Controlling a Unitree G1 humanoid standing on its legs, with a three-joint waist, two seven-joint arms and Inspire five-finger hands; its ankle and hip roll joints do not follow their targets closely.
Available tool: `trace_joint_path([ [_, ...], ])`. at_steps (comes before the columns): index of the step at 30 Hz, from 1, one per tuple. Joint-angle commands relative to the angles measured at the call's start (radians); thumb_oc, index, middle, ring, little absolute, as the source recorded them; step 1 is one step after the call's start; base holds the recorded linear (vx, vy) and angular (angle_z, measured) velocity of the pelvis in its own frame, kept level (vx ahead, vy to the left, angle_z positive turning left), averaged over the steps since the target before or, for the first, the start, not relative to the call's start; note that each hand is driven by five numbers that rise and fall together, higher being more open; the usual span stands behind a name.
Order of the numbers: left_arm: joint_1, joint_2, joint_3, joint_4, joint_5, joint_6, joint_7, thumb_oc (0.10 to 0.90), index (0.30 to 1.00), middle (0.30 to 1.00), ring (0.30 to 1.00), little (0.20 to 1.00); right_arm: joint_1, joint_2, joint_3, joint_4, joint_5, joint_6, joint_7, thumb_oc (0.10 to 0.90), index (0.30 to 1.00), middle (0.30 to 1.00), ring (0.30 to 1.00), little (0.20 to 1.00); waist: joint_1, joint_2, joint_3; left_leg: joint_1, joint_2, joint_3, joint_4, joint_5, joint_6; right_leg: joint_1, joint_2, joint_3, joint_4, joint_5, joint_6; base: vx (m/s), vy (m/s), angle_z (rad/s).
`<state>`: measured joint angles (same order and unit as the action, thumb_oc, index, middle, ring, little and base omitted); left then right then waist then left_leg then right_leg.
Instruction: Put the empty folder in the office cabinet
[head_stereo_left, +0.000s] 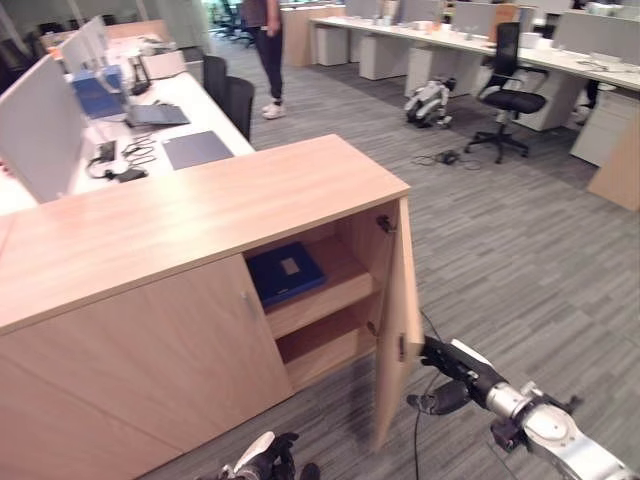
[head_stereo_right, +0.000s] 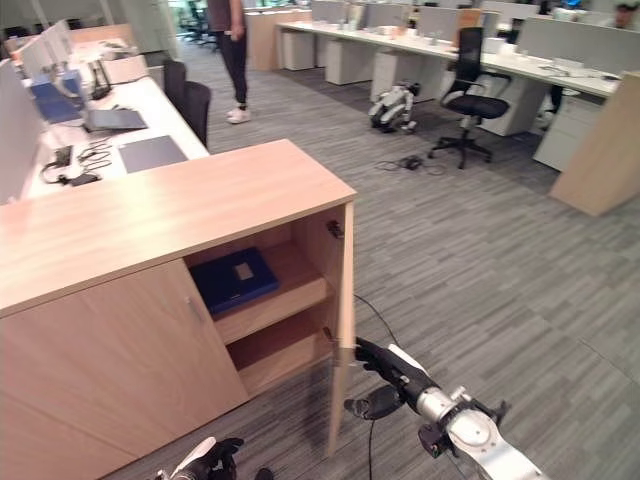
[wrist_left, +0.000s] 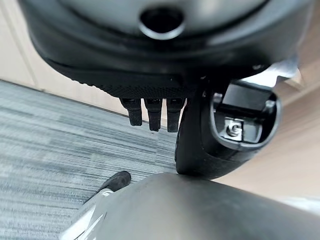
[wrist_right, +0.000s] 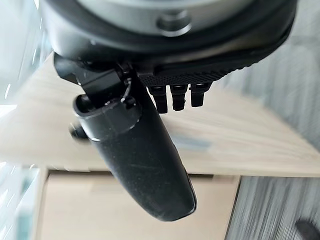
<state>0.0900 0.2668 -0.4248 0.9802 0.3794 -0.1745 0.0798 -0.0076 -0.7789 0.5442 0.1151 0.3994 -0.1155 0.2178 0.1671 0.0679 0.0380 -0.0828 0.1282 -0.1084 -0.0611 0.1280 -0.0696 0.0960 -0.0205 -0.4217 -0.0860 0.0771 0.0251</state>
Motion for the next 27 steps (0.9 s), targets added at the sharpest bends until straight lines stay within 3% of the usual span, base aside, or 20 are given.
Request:
trace_joint_path([
  [1, 0.072, 0.058, -0.090, 0.053, 0.104, 0.004, -0.086, 0.800, 0.900, 0.900, 0.900, 0.900, -0.253, 0.111, -0.029, -0.114, 0.109, -0.114, 0.044, 0.800, 0.900, 0.900, 0.900, 0.900, 0.028, -0.075, 0.134, -0.035, 0.038, 0.204, 0.135, -0.002, -0.097, 0.060, -0.125, -0.026, 0.004, -0.146, 0.106, -0.28, 0.084, 1.33],
  [3, 0.081, 0.086, -0.098, 0.018, 0.136, -0.014, -0.087, 0.800, 0.900, 0.900, 0.900, 0.900, -0.313, 0.136, 0.003, -0.112, 0.107, -0.119, 0.035, 0.800, 0.900, 0.900, 0.900, 0.900, 0.001, -0.082, 0.130, -0.011, 0.138, 0.499, 0.186, -0.011, -0.082, 0.044, -0.145, -0.112, 0.007, -0.137, 0.102, -0.24, 0.069, 2.05],
  [4, 0.066, 0.093, -0.096, 0.002, 0.120, -0.034, -0.105, 0.800, 0.900, 0.900, 0.900, 0.900, -0.318, 0.170, 0.025, -0.126, 0.105, -0.120, 0.031, 0.800, 0.900, 0.900, 0.900, 0.900, -0.009, -0.086, 0.119, 0.013, 0.156, 0.540, 0.204, -0.045, -0.095, 0.052, -0.143, -0.105, 0.006, -0.160, 0.099, -0.09, 0.016, 1.71],
  [5, 0.062, 0.086, -0.096, 0.008, 0.112, -0.016, -0.084, 0.800, 0.900, 0.900, 0.900, 0.900, -0.364, 0.214, 0.054, -0.113, 0.095, -0.103, 0.018, 0.800, 0.900, 0.900, 0.900, 0.900, 0.002, -0.088, 0.113, 0.019, 0.153, 0.543, 0.232, -0.062, -0.096, 0.059, -0.143, -0.117, 0.006, -0.163, 0.090, 0.00, 0.055, 1.59],
  [6, 0.043, 0.076, -0.069, 0.054, 0.107, 0.009, -0.037, 0.800, 0.900, 0.900, 0.900, 0.900, -0.419, 0.309, 0.081, -0.064, 0.085, -0.095, -0.010, 0.800, 0.900, 0.900, 0.900, 0.900, 0.032, -0.089, 0.096, 0.029, 0.106, 0.469, 0.222, -0.112, -0.094, 0.076, -0.153, -0.163, 0.010, -0.151, 0.080, -0.03, 0.069, 1.11],
  [9, 0.036, 0.072, -0.053, 0.097, 0.103, 0.025, -0.026, 0.800, 0.900, 0.900, 0.900, 0.900, -0.436, 0.355, 0.087, -0.055, 0.098, -0.098, -0.029, 0.800, 0.900, 0.900, 0.900, 0.900, 0.041, -0.085, 0.078, 0.058, 0.078, 0.448, 0.151, -0.115, -0.074, 0.086, -0.149, -0.197, 0.012, -0.146, 0.081, 0.04, 0.093, 1.14],
  [11, 0.025, 0.075, -0.046, 0.138, 0.109, 0.033, -0.013, 0.800, 0.900, 0.900, 0.900, 0.900, -0.446, 0.397, 0.088, -0.051, 0.122, -0.102, -0.039, 0.800, 0.900, 0.900, 0.900, 0.900, 0.049, -0.099, 0.072, 0.066, 0.054, 0.422, 0.108, -0.108, -0.059, 0.096, -0.150, -0.209, 0.019, -0.142, 0.084, 0.10, 0.127, 1.58],
  [13, 0.023, 0.081, -0.047, 0.181, 0.136, 0.049, -0.010, 0.800, 0.900, 0.900, 0.900, 0.900, -0.457, 0.453, 0.074, -0.008, 0.161, -0.109, -0.067, 0.800, 0.900, 0.900, 0.900, 0.900, 0.085, -0.119, 0.075, 0.064, 0.024, 0.397, 0.089, -0.116, -0.034, 0.093, -0.171, -0.232, 0.070, -0.149, 0.091, 0.08, 0.158, 1.23],
  [15, 0.022, 0.083, -0.046, 0.204, 0.158, 0.057, -0.007, 0.800, 0.900, 0.900, 0.900, 0.900, -0.456, 0.479, 0.068, 0.013, 0.161, -0.111, -0.076, 0.800, 0.900, 0.900, 0.900, 0.900, 0.094, -0.121, 0.081, 0.075, 0.004, 0.394, 0.071, -0.127, -0.012, 0.073, -0.204, -0.244, 0.136, -0.149, 0.108, 0.07, 0.247, 0.40],
  [16, 0.020, 0.091, -0.034, 0.219, 0.164, 0.063, -0.008, 0.800, 0.900, 0.900, 0.900, 0.900, -0.453, 0.495, 0.064, 0.055, 0.141, -0.107, -0.083, 0.800, 0.900, 0.900, 0.900, 0.900, 0.092, -0.110, 0.090, 0.097, -0.009, 0.404, 0.050, -0.138, 0.012, 0.027, -0.255, -0.241, 0.259, -0.130, 0.142, 0.07, 0.260, 0.26],
  [17, 0.020, 0.091, -0.033, 0.219, 0.164, 0.063, -0.008, 0.800, 0.900, 0.900, 0.900, 0.900, -0.455, 0.497, 0.064, 0.058, 0.139, -0.108, -0.083, 0.800, 0.900, 0.900, 0.900, 0.900, 0.093, -0.111, 0.090, 0.100, -0.014, 0.406, 0.047, -0.140, 0.016, 0.022, -0.264, -0.237, 0.273, -0.133, 0.148, 0.03, 0.354, 0.03],
  [18, 0.014, 0.095, -0.020, 0.232, 0.167, 0.072, -0.003, 0.800, 0.900, 0.900, 0.900, 0.900, -0.432, 0.505, 0.053, 0.111, 0.083, -0.101, -0.106, 0.800, 0.900, 0.900, 0.900, 0.900, 0.077, -0.102, 0.105, 0.117, -0.029, 0.430, 0.035, -0.134, 0.042, -0.024, -0.330, -0.234, 0.401, -0.067, 0.185, -0.02, 0.195, -0.18],
  [19, 0.014, 0.095, -0.020, 0.232, 0.167, 0.072, -0.003, 0.800, 0.900, 0.900, 0.900, 0.900, -0.432, 0.505, 0.053, 0.112, 0.082, -0.101, -0.106, 0.800, 0.900, 0.900, 0.900, 0.900, 0.078, -0.103, 0.105, 0.117, -0.031, 0.431, 0.034, -0.134, 0.042, -0.026, -0.332, -0.232, 0.404, -0.068, 0.185, -0.01, 0.254, -0.25],
  [20, -0.005, 0.107, -0.011, 0.232, 0.165, 0.078, 0.009, 0.800, 0.900, 0.900, 0.900, 0.900, -0.379, 0.506, 0.031, 0.185, 0.021, -0.092, -0.127, 0.800, 0.900, 0.900, 0.900, 0.900, 0.037, -0.087, 0.126, 0.137, -0.025, 0.417, 0.030, -0.138, 0.049, -0.083, -0.339, -0.138, 0.504, -0.028, 0.218, 0.02, 0.098, -0.01],
  [21, -0.018, 0.113, -0.009, 0.235, 0.159, 0.082, 0.013, 0.800, 0.900, 0.900, 0.900, 0.900, -0.343, 0.508, 0.010, 0.243, -0.005, -0.085, -0.142, 0.800, 0.900, 0.900, 0.900, 0.900, 0.022, -0.087, 0.128, 0.147, -0.028, 0.416, 0.025, -0.142, 0.050, -0.103, -0.327, -0.080, 0.508, -0.037, 0.221, 0.01, 0.098, 0.20],
  [22, -0.019, 0.114, -0.009, 0.235, 0.159, 0.082, 0.013, 0.800, 0.900, 0.900, 0.900, 0.900, -0.344, 0.509, 0.010, 0.245, -0.006, -0.087, -0.143, 0.800, 0.900, 0.900, 0.900, 0.900, 0.024, -0.086, 0.126, 0.143, -0.026, 0.417, 0.026, -0.139, 0.050, -0.105, -0.323, -0.081, 0.502, -0.031, 0.220, 0.07, 0.029, 0.32],
  [23, -0.040, 0.114, -0.005, 0.237, 0.139, 0.081, 0.016, 0.800, 0.900, 0.900, 0.900, 0.900, -0.286, 0.514, -0.028, 0.344, -0.039, -0.072, -0.165, 0.800, 0.900, 0.900, 0.900, 0.900, -0.008, -0.087, 0.126, 0.170, -0.038, 0.403, 0.011, -0.148, 0.049, -0.113, -0.293, -0.007, 0.459, -0.060, 0.210, 0.09, -0.011, 0.11],
  [27, -0.080, 0.104, 0.004, 0.241, 0.090, 0.075, 0.031, 0.800, 0.900, 0.900, 0.900, 0.900, -0.208, 0.520, -0.088, 0.553, -0.141, -0.056, -0.224, 0.800, 0.900, 0.900, 0.900, 0.900, -0.046, -0.095, 0.116, 0.181, -0.042, 0.376, 0.002, -0.152, 0.037, -0.120, -0.252, 0.053, 0.298, -0.073, 0.180, 0.10, -0.057, 0.10],
])
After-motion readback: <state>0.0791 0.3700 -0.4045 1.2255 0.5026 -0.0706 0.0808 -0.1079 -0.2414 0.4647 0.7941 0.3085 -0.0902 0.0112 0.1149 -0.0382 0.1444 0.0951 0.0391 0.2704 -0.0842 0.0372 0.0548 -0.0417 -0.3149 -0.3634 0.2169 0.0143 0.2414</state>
